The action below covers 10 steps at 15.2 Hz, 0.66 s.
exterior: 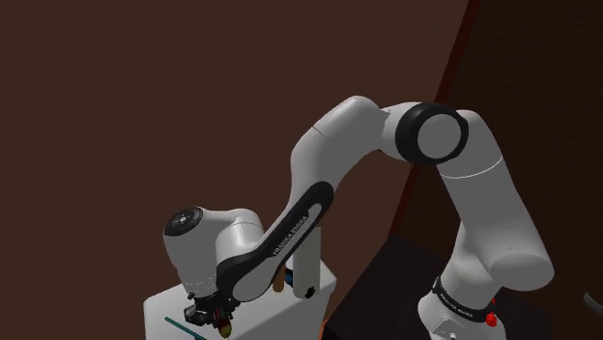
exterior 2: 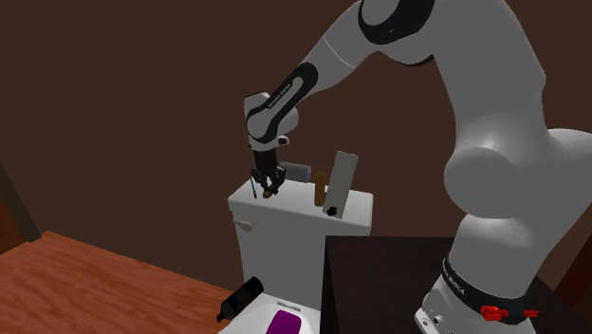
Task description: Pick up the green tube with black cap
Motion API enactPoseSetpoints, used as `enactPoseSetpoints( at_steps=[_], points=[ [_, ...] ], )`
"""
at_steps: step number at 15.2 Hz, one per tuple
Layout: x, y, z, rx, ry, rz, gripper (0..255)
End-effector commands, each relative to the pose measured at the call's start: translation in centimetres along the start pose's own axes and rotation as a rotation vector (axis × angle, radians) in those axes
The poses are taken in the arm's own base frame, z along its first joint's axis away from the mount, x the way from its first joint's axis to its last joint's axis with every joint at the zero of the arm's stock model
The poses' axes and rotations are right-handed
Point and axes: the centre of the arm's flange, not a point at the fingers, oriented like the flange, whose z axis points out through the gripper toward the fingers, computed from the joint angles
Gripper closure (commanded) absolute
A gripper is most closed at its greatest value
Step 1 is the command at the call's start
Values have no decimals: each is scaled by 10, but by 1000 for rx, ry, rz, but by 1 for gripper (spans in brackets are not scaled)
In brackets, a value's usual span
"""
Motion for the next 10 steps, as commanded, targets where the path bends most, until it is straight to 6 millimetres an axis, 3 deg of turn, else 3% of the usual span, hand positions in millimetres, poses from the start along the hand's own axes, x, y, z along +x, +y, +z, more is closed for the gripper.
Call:
enactPoseSetpoints(
  at_steps=[1, 8, 10],
  points=[
    [-1, 1, -11, 0, 0, 0, 255],
    [-1, 5, -47, 0, 0, 0, 255],
    [-1, 6, -48, 0, 0, 0, 255]
  ],
)
